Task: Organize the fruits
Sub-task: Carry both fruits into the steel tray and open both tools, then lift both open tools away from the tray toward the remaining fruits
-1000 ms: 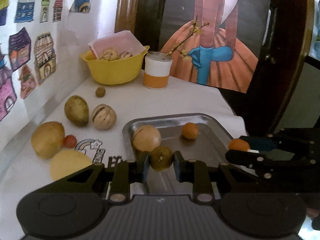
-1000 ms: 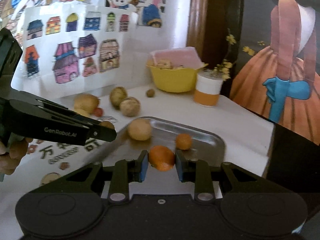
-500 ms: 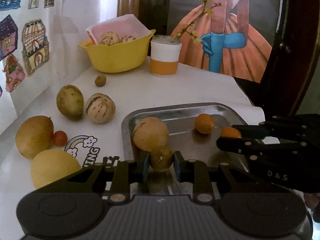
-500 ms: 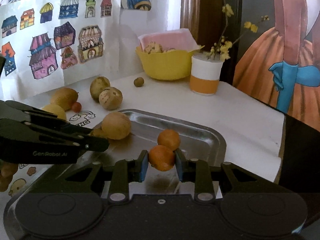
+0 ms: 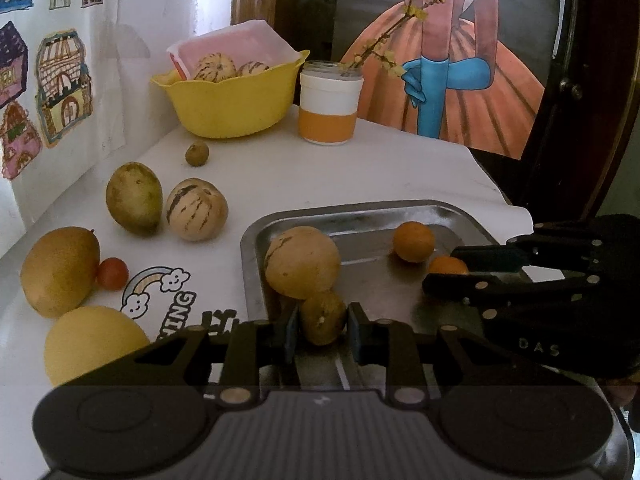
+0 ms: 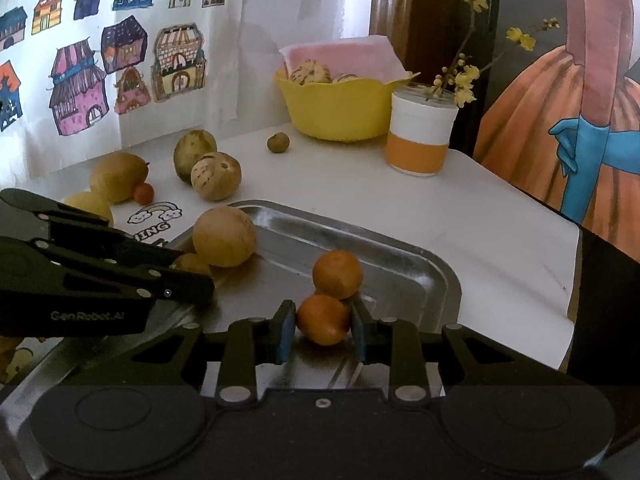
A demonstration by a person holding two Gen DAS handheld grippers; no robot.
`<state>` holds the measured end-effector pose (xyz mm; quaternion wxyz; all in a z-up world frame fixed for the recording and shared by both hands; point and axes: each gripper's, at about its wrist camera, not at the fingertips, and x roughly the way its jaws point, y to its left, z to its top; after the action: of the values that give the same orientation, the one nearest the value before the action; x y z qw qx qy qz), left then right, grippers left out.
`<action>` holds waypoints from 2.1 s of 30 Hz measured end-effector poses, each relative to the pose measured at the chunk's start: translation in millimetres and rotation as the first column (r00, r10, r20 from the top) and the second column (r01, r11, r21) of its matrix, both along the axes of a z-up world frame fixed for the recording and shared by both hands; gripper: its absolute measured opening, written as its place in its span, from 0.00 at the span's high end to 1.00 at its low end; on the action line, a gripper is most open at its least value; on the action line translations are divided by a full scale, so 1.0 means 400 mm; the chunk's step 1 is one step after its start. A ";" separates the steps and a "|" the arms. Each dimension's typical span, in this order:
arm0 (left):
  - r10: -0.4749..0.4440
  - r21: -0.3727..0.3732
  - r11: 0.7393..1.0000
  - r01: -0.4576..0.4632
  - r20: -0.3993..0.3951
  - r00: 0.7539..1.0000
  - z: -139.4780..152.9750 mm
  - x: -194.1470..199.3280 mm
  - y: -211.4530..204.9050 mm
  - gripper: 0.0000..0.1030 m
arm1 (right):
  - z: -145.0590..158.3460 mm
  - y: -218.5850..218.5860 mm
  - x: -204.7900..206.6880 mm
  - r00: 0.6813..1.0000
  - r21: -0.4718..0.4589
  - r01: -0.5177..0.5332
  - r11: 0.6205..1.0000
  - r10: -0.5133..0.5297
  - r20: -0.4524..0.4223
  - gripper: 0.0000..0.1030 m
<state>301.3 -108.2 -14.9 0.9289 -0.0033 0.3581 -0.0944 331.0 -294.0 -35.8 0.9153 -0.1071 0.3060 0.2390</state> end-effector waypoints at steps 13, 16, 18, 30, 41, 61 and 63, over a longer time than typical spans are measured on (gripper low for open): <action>0.032 -0.060 0.998 -0.028 0.062 0.998 0.075 -0.083 0.043 0.36 | 0.077 -0.044 -0.106 0.993 0.062 0.078 0.995 -0.083 0.082 0.31; 0.056 -0.078 0.996 -0.049 0.092 0.994 0.099 -0.122 0.060 0.17 | 0.104 -0.055 -0.155 0.987 0.083 0.101 0.991 -0.110 0.114 0.20; 0.078 -0.101 0.993 -0.067 0.112 0.991 0.116 -0.155 0.075 0.10 | 0.122 -0.059 -0.191 0.983 0.098 0.116 0.988 -0.128 0.133 0.15; 0.079 -0.129 0.990 -0.055 0.185 0.980 0.178 -0.354 0.117 0.00 | 0.196 -0.062 -0.427 0.965 0.140 0.156 0.978 -0.181 0.192 0.01; 0.034 -0.079 0.997 -0.024 0.128 0.991 0.124 -0.494 0.145 0.00 | 0.133 -0.048 -0.595 0.977 0.135 0.195 0.972 -0.204 0.061 0.01; 0.163 -0.030 0.986 -0.162 0.034 0.986 0.094 -0.538 0.331 0.00 | 0.117 0.150 -0.625 1.000 0.098 0.001 0.995 0.001 -0.026 0.01; 0.181 -0.023 0.983 -0.180 0.044 0.983 0.103 -0.525 0.349 0.00 | 0.138 0.173 -0.603 0.999 0.097 -0.035 0.995 0.036 -0.005 0.01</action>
<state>91.2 31.6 26.2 0.9415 -0.0423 0.3341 -0.0133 90.0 -224.8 19.3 0.9140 -0.0672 0.2952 0.2702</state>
